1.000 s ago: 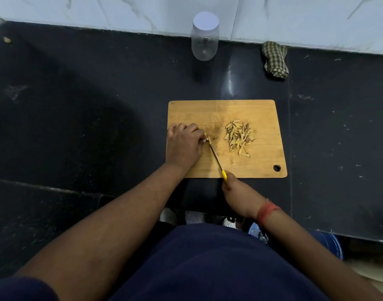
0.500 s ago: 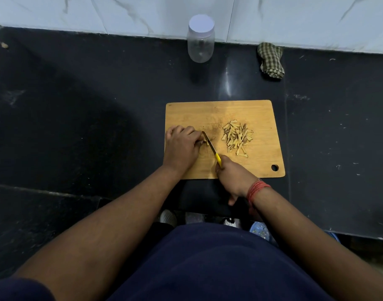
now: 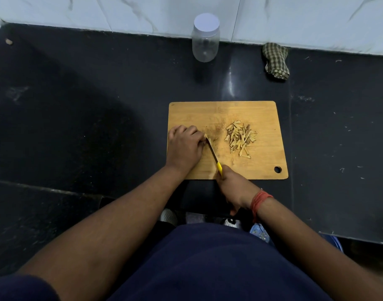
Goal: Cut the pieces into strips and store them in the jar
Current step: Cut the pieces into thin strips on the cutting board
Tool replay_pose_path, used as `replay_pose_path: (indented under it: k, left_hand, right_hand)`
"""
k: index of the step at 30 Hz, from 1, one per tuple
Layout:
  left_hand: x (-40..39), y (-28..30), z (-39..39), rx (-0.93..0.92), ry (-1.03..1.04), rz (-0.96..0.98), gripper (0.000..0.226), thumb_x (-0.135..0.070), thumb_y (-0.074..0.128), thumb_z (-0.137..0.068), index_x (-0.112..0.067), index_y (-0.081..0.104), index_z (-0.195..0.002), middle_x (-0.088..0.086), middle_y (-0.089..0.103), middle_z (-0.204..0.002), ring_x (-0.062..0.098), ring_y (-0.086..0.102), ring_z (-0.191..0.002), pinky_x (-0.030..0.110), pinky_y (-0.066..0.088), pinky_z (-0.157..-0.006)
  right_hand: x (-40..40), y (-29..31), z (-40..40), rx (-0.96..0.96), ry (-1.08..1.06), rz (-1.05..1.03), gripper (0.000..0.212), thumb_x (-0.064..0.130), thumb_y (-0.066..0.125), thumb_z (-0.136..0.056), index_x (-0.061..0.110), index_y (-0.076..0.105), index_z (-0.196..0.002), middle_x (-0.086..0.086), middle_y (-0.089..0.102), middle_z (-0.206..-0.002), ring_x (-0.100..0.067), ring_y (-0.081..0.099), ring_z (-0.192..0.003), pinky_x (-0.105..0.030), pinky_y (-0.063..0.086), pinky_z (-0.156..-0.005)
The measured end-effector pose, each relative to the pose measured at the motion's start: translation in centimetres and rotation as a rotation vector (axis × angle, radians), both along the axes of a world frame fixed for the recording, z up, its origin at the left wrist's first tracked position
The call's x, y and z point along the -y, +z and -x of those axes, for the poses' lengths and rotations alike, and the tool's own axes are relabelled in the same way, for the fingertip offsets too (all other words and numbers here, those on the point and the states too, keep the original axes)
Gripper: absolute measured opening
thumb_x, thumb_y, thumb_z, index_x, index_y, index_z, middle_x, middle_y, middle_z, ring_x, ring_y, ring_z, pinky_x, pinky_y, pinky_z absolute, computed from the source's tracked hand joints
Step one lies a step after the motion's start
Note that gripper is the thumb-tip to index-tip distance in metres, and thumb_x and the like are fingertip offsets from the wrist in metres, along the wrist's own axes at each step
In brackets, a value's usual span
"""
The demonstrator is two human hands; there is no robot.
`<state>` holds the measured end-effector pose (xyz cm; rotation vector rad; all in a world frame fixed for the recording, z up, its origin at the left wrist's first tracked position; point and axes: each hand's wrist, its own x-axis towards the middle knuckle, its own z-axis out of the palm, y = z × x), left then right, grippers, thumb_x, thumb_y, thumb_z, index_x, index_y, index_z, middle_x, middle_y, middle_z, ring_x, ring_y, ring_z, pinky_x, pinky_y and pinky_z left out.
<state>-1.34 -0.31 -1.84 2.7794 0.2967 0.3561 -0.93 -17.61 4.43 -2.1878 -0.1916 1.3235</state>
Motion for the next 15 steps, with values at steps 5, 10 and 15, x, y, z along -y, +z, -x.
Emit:
replay_pose_path:
  k: [5, 10, 15]
  left_hand:
    - [-0.1, -0.1, -0.1, 0.005, -0.016, 0.027, 0.010, -0.030, 0.066, -0.092, -0.022, 0.072, -0.094, -0.007, 0.064, -0.097, 0.018, 0.055, -0.096, 0.043, 0.038, -0.103]
    - [-0.2, -0.2, -0.2, -0.017, -0.026, 0.069, 0.009, -0.028, 0.065, -0.091, -0.022, 0.070, -0.096, -0.008, 0.064, -0.100, 0.017, 0.055, -0.098, 0.044, 0.036, -0.107]
    - [-0.2, -0.1, -0.3, -0.025, -0.013, 0.094, 0.008, -0.030, 0.067, -0.090, -0.023, 0.069, -0.093, -0.009, 0.066, -0.099, 0.016, 0.056, -0.097, 0.044, 0.038, -0.105]
  right_hand:
    - [2.2, -0.2, 1.0, 0.185, 0.172, 0.075, 0.035, 0.015, 0.032, -0.104, 0.011, 0.036, -0.138, -0.004, 0.051, -0.089, -0.018, 0.049, -0.073, -0.029, 0.040, -0.064]
    - [1.8, 1.2, 0.1, 0.158, 0.028, -0.020, 0.022, 0.015, 0.035, -0.103, 0.015, 0.038, -0.125, -0.006, 0.051, -0.079, -0.020, 0.056, -0.054, -0.026, 0.045, -0.037]
    - [-0.1, 2.0, -1.0, 0.050, -0.045, -0.027, 0.039, 0.015, 0.034, -0.102, 0.023, 0.031, -0.140, -0.011, 0.050, -0.099, -0.038, 0.064, -0.065, -0.039, 0.054, -0.039]
